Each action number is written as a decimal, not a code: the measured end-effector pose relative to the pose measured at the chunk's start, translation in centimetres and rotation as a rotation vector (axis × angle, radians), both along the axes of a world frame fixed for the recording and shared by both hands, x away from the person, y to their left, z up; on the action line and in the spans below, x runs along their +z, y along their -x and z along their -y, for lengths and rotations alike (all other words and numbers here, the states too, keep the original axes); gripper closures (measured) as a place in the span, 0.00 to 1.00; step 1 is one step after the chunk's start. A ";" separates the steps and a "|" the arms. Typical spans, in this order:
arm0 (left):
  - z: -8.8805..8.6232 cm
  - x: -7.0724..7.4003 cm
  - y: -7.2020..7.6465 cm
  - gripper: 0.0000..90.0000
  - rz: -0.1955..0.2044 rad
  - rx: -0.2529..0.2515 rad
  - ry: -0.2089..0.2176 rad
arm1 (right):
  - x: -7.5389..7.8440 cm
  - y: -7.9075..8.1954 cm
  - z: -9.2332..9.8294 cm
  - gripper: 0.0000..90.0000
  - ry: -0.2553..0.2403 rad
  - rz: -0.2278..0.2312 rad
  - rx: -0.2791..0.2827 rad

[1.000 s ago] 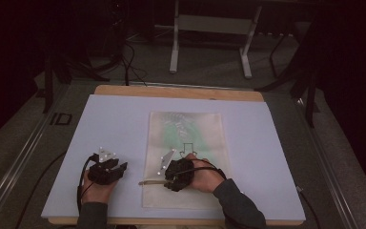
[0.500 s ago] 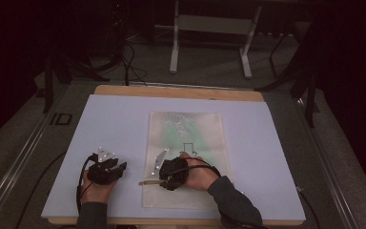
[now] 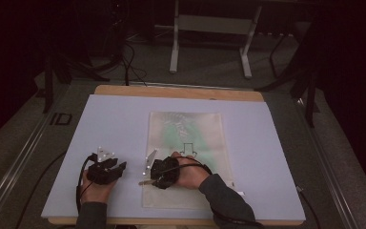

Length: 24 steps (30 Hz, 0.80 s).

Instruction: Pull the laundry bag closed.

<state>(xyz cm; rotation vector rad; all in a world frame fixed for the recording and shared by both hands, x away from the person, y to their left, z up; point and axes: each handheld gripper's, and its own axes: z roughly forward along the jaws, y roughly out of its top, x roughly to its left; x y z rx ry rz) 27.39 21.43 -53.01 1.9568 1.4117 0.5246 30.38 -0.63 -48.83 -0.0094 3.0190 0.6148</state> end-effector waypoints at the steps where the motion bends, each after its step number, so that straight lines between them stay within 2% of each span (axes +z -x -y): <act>1: 0.0 0.0 0.0 0.65 0.000 0.000 0.000 | 0.0 0.0 -0.2 0.75 0.001 -0.003 0.003; 14: 0.0 0.0 0.0 0.65 0.002 0.001 0.001 | -0.3 0.0 -2.7 0.79 -0.002 -0.006 0.023; 24: -0.1 0.0 0.0 0.65 0.002 0.001 0.002 | -1.0 0.2 -4.5 0.82 0.006 -0.028 0.026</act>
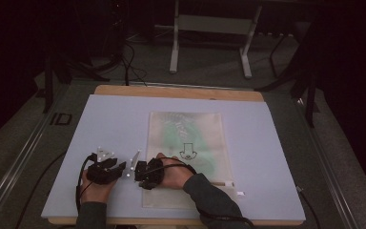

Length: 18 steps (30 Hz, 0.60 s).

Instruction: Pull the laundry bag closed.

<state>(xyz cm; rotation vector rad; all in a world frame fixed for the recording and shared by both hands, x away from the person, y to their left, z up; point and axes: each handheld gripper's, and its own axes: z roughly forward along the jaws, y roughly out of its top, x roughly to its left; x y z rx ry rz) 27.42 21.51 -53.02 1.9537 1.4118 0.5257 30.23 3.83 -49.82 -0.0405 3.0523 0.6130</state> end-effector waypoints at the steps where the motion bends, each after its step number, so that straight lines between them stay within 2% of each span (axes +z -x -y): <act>1: 0.0 0.0 0.0 0.65 0.000 0.000 0.000 | 0.0 0.0 -0.2 0.82 0.002 -0.002 -0.004; 7: -0.1 0.0 0.0 0.65 0.000 0.000 0.003 | -0.5 0.0 -1.1 0.82 0.023 -0.003 -0.006; 10: -0.1 0.0 0.0 0.65 -0.001 -0.001 0.004 | -0.8 -0.1 -1.6 0.89 0.040 -0.005 -0.013; 13: -0.1 0.0 0.0 0.65 -0.001 -0.002 0.003 | -0.8 -0.1 -1.6 0.89 0.041 -0.007 -0.021; 18: -0.1 0.0 0.0 0.65 -0.001 -0.001 0.004 | 0.0 -0.2 -1.0 0.90 -0.020 -0.019 -0.035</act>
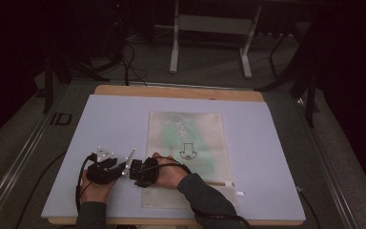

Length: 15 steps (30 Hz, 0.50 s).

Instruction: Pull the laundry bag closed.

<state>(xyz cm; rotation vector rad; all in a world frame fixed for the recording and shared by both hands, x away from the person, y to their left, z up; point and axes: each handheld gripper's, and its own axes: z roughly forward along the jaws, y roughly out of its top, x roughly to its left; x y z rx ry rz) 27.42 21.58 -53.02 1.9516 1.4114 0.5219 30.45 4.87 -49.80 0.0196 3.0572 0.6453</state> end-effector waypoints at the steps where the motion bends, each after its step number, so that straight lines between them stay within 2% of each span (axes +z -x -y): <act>1: 0.0 0.0 0.0 0.65 0.000 0.000 0.001 | 0.2 0.1 0.2 0.90 -0.009 -0.001 -0.003; 8: 0.1 0.0 0.0 0.65 -0.001 -0.003 -0.001 | 1.1 0.1 2.1 0.90 -0.052 0.001 -0.013; 15: 0.4 0.0 0.1 0.65 -0.005 -0.017 -0.007 | 0.5 0.1 3.7 0.90 -0.036 -0.013 -0.030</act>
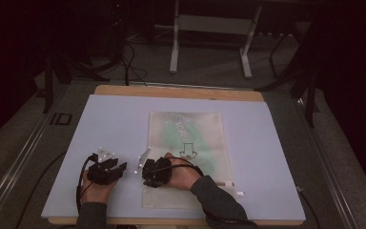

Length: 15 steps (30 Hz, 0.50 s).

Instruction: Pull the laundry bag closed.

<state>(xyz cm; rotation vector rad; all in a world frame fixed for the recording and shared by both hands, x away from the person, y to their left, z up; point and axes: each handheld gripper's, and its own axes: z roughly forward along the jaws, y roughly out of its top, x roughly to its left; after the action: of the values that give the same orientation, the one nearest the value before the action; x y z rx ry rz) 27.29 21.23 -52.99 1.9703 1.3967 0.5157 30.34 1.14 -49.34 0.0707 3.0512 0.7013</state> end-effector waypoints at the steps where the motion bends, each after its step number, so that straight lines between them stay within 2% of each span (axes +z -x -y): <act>1: 0.1 0.0 0.0 0.65 -0.001 -0.004 0.000 | -0.2 -0.1 0.2 0.90 0.002 -0.008 -0.005; 9: 0.7 0.0 0.2 0.65 -0.009 -0.038 0.002 | -1.3 -0.5 0.2 0.90 0.007 -0.050 -0.007; 15: 1.1 0.2 0.6 0.70 -0.003 -0.062 0.026 | -1.5 -0.5 0.4 0.90 0.007 -0.052 0.000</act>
<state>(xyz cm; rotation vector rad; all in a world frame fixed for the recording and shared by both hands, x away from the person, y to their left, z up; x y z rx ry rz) 26.69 20.09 -52.80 1.9876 1.3334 0.4649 30.86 0.77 -50.80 0.0901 3.1024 0.7004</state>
